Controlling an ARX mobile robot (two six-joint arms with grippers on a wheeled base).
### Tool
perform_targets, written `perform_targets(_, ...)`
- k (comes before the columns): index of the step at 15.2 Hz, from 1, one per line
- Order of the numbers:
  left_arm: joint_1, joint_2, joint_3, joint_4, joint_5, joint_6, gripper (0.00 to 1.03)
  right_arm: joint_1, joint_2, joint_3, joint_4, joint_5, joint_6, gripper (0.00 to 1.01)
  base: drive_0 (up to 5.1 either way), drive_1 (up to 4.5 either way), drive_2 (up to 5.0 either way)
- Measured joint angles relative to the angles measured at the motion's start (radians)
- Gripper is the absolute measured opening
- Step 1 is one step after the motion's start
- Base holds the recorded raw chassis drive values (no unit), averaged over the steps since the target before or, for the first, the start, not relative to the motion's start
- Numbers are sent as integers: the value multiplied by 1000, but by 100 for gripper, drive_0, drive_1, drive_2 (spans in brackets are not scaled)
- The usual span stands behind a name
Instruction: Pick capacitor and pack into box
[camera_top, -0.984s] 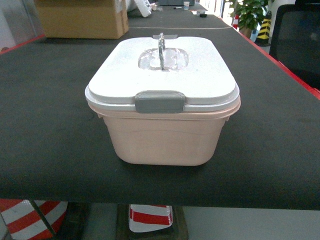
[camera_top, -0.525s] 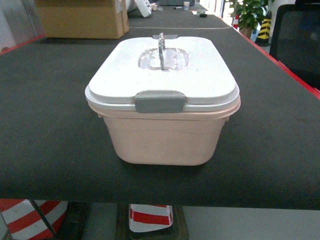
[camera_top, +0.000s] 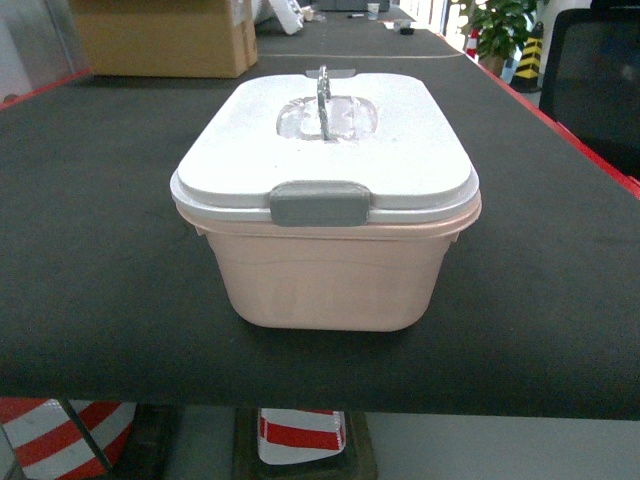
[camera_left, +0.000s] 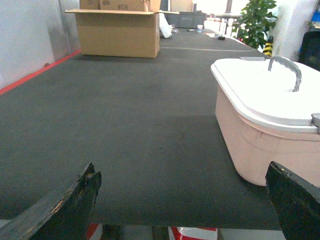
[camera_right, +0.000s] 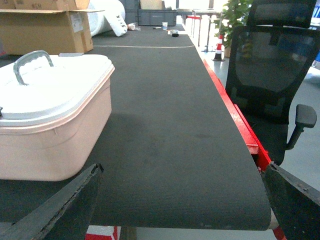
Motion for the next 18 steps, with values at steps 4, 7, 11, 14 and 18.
perform_targets(4, 0, 0, 0, 0, 0, 0, 98, 0, 0, 0, 0, 0, 0, 98, 0, 0, 0)
perform_targets(7, 0, 0, 0, 0, 0, 0, 98, 0, 0, 0, 0, 0, 0, 98, 0, 0, 0)
perform_targets(11, 0, 0, 0, 0, 0, 0, 98, 0, 0, 0, 0, 0, 0, 98, 0, 0, 0)
perform_targets(14, 0, 0, 0, 0, 0, 0, 98, 0, 0, 0, 0, 0, 0, 98, 0, 0, 0)
perform_targets(18, 0, 0, 0, 0, 0, 0, 98, 0, 0, 0, 0, 0, 0, 98, 0, 0, 0)
